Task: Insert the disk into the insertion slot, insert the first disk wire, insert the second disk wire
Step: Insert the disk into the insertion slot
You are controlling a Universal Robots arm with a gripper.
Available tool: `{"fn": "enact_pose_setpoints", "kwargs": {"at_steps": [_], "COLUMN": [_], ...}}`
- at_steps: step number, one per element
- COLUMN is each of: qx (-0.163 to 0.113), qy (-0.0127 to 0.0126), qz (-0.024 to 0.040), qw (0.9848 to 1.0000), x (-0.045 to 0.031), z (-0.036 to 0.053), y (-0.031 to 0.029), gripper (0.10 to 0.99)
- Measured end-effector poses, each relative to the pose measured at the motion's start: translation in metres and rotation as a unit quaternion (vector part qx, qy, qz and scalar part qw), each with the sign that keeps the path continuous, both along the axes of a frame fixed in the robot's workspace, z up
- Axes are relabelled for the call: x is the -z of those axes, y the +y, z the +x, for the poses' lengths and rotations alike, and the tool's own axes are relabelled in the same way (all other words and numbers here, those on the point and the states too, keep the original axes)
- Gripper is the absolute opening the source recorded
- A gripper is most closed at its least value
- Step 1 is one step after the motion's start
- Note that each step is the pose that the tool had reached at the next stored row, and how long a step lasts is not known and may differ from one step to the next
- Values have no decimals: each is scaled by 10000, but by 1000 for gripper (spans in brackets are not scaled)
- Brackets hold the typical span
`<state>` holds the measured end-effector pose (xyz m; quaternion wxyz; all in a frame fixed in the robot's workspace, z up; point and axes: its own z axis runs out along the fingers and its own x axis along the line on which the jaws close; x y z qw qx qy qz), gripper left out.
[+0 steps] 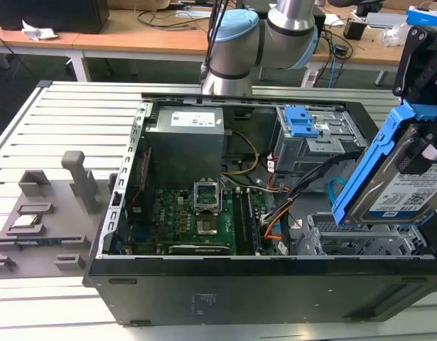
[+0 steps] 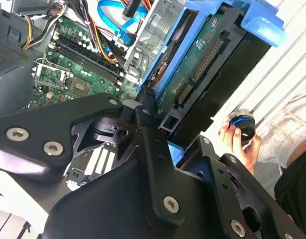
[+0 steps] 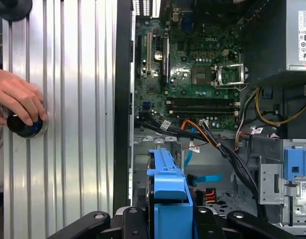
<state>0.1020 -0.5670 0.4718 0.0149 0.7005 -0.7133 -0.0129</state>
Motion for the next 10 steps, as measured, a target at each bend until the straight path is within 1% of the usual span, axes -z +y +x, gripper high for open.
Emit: {"fn": "enact_pose_setpoints", "kwargs": {"at_steps": [3, 4, 8, 10], "qx": [0, 0, 0, 0], "qy": [0, 0, 0, 0], "qz": [-1, 0, 0, 0], "qw": [10000, 10000, 10000, 10000], "x": [35, 84, 170, 199], "z": [0, 0, -1, -3], "y": [24, 39, 53, 65], "gripper": [365, 365, 365, 365]}}
